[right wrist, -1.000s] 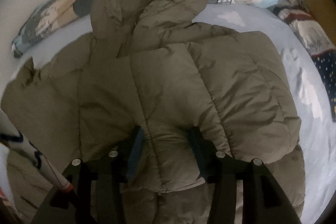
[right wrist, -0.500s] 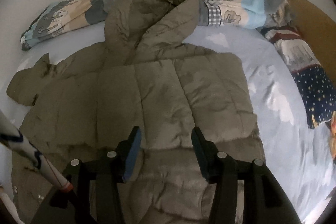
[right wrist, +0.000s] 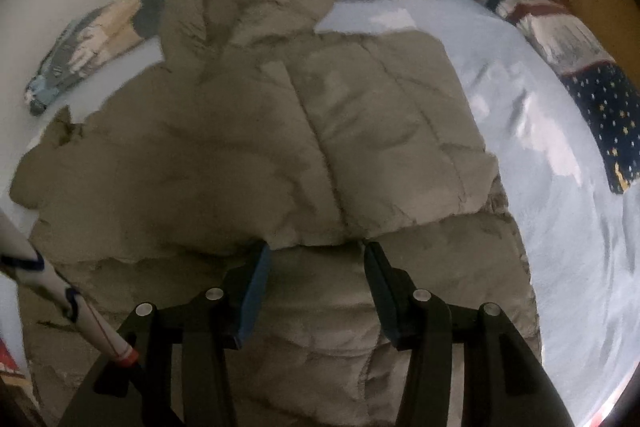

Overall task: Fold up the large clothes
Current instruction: 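Lay the sleeve on the jacket front and open the right gripper, then withdraw the right gripper from the folded sleeve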

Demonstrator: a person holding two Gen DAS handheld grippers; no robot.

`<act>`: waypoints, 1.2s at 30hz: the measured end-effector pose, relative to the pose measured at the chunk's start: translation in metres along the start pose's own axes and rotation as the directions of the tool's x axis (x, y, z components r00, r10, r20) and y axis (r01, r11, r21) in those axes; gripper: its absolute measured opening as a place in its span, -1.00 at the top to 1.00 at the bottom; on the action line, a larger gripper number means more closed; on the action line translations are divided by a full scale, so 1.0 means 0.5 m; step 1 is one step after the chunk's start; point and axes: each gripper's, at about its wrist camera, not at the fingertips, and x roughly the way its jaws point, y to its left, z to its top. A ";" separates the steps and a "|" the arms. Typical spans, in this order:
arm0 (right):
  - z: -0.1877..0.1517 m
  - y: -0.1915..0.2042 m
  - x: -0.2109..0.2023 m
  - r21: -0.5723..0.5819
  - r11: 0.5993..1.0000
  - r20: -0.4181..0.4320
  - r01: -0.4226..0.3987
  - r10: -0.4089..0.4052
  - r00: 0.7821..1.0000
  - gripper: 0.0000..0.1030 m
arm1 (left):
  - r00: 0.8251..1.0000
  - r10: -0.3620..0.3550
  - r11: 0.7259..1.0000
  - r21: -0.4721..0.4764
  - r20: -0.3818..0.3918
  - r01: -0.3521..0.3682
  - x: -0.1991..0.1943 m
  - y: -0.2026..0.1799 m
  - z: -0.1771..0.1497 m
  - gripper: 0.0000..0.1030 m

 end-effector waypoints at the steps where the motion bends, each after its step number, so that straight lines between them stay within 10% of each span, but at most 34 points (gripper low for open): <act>1: 0.000 0.006 -0.012 -0.016 1.000 0.016 0.010 -0.009 1.000 -0.03 | 1.000 0.000 1.000 0.005 -0.001 0.000 0.001 -0.006 -0.001 -1.00; 20: -0.115 0.181 -0.277 -0.232 0.918 0.431 0.321 -0.198 0.880 -0.48 | 0.999 0.045 0.998 0.042 -0.003 -0.045 0.011 -0.043 -0.012 -1.00; 36: -0.101 0.179 -0.230 -0.240 0.925 0.398 0.294 -0.182 0.899 -0.48 | 0.998 0.063 0.995 0.079 -0.026 -0.061 0.041 -0.067 -0.014 -1.00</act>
